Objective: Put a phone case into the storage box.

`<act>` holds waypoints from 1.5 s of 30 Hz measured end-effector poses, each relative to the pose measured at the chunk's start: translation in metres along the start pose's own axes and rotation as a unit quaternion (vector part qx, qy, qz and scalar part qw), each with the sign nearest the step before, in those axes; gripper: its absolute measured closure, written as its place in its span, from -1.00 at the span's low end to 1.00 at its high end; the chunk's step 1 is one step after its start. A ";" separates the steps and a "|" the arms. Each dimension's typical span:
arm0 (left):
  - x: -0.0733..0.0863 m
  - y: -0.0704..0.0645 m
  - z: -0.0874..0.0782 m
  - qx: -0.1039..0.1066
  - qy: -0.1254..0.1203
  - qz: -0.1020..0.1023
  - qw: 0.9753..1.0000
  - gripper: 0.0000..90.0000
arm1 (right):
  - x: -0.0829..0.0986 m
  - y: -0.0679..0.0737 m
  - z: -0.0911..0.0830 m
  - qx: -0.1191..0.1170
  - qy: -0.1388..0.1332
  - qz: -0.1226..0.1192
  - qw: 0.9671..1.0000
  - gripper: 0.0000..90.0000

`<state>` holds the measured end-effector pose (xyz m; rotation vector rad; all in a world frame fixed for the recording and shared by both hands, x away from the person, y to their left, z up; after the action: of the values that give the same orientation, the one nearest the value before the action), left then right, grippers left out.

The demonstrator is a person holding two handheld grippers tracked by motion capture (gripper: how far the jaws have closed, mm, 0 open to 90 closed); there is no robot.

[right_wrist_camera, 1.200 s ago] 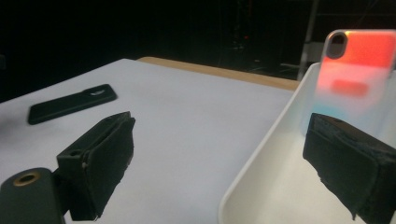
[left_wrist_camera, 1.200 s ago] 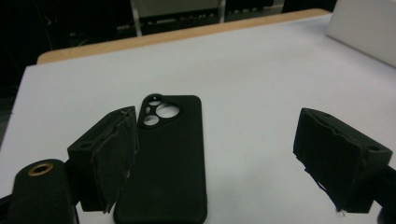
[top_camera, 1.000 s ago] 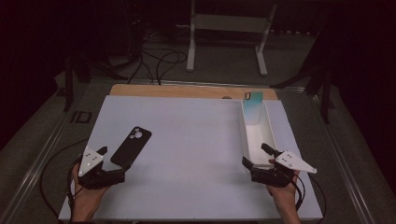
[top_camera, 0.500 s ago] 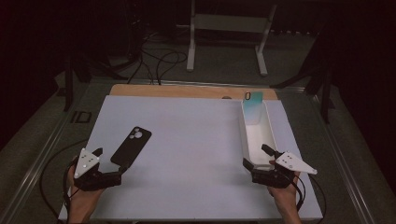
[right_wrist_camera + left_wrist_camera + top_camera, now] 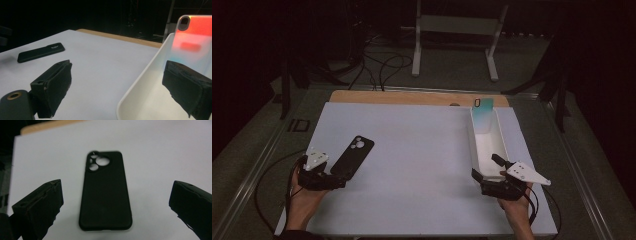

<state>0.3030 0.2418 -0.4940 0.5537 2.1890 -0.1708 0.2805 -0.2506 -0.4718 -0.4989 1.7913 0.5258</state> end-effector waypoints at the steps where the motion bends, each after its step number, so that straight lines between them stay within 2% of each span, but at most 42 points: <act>1: -0.001 0.000 0.003 -0.003 0.008 0.004 1.000 -1.00 | 0.000 0.000 0.000 0.000 0.001 0.000 1.000 -0.81; 4: -0.004 0.002 0.013 0.001 0.027 0.008 1.000 -1.00 | 0.000 0.000 0.000 0.000 0.000 -0.001 1.000 -0.81; 10: -0.005 0.010 0.033 0.005 0.061 0.000 0.998 -1.00 | 0.000 0.000 0.000 -0.001 0.001 0.000 1.000 -0.81; 11: -0.005 0.010 0.033 0.005 0.061 0.000 0.998 -1.00 | 0.000 0.000 0.000 -0.001 0.001 0.000 1.000 -0.81; 15: -0.003 0.014 0.048 0.014 0.093 -0.012 0.996 -1.00 | 0.000 0.000 0.001 0.000 0.002 -0.003 1.000 -0.81; 22: 0.004 0.015 0.068 0.032 0.145 -0.019 0.989 -0.97 | 0.000 -0.001 0.000 0.000 0.001 -0.001 1.000 -0.81; 25: 0.005 0.015 0.071 0.033 0.152 -0.028 0.987 -0.92 | 0.000 -0.001 0.001 0.000 0.001 -0.002 1.000 -0.81; 31: 0.009 0.015 0.078 0.030 0.175 -0.022 0.984 -0.87 | 0.000 -0.001 0.000 0.000 0.001 -0.002 1.000 -0.81; 36: 0.010 0.016 0.078 0.032 0.184 -0.019 0.982 -0.83 | 0.000 -0.001 0.000 0.001 0.003 -0.001 1.000 -0.81; 38: 0.007 0.016 0.078 0.033 0.205 -0.018 0.978 -0.80 | 0.000 -0.001 0.001 0.001 0.003 -0.001 1.000 -0.81; 40: 0.007 0.016 0.078 0.033 0.205 -0.018 0.978 -0.79 | 0.000 -0.001 0.001 0.001 0.003 -0.001 1.000 -0.81; 41: 0.004 0.014 0.079 0.031 0.222 -0.017 0.974 -0.79 | 0.000 -0.001 0.001 0.001 0.003 -0.001 1.000 -0.81; 45: 0.004 0.014 0.079 0.031 0.227 -0.016 0.973 -0.72 | 0.000 0.000 0.001 0.000 0.003 0.000 1.000 -0.81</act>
<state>0.3635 0.2311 -0.5455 0.6422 2.6446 -0.1403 0.2814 -0.2499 -0.4720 -0.5010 1.7978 0.5240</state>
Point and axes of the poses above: each handheld gripper's, and its own axes: z roughly forward along the jaws, x roughly out of its underside, y roughly to its left, the point moved 4 cm from there along z, roughly forward along the jaws, and after that the axes turned 2 degrees about z, right-handed, at the moved point
